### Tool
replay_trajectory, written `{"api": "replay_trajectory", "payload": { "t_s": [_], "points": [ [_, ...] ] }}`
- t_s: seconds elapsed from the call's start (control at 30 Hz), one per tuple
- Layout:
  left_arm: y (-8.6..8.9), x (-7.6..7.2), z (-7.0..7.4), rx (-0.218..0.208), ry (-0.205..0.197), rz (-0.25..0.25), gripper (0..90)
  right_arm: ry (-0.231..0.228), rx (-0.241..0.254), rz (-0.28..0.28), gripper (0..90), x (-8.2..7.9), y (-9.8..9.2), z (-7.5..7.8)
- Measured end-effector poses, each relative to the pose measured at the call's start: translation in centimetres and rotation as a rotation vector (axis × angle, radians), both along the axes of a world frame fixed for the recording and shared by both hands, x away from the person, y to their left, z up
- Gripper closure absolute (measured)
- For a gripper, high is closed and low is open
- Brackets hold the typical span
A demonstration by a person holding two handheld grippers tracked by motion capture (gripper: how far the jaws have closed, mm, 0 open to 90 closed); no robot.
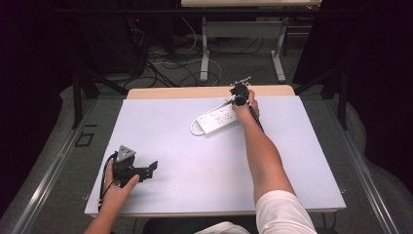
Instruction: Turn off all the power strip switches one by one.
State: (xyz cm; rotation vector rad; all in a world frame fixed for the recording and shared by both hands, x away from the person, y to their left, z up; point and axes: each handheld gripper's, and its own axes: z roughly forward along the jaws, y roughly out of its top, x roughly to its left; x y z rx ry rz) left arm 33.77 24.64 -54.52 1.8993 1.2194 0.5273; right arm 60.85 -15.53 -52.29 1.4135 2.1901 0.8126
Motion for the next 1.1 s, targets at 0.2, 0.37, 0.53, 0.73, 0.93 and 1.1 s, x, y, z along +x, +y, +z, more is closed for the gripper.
{"api": "replay_trajectory", "payload": {
  "t_s": [0.2, 0.37, 0.53, 0.73, 0.93, 1.1],
  "points": [
    [0.05, -0.02, 0.08, 0.000, 0.008, -0.007, 0.2, -0.002, -0.014, -0.003, 90.0, 0.23, -0.23, 0.10],
    [0.05, 0.01, 0.02, 0.002, 0.010, -0.009, 0.2, 0.000, -0.011, -0.009, 89.6, 0.38, -0.41, -0.06],
    [0.03, 0.01, 0.02, 0.001, 0.011, -0.009, 0.2, -0.005, -0.006, -0.010, 89.1, 0.48, -0.42, -0.11],
    [-0.02, 0.01, 0.06, -0.001, 0.010, -0.012, 0.2, 0.001, -0.011, -0.021, 90.0, 0.57, -0.10, -0.12],
    [0.00, 0.01, 0.09, 0.002, 0.009, -0.013, 0.2, -0.003, 0.000, -0.028, 90.0, 0.53, -0.03, -0.22],
    [0.00, -0.02, 0.07, 0.000, 0.012, -0.011, 0.3, 0.005, -0.001, -0.023, 90.0, 0.53, -0.14, -0.19]
  ]
}}
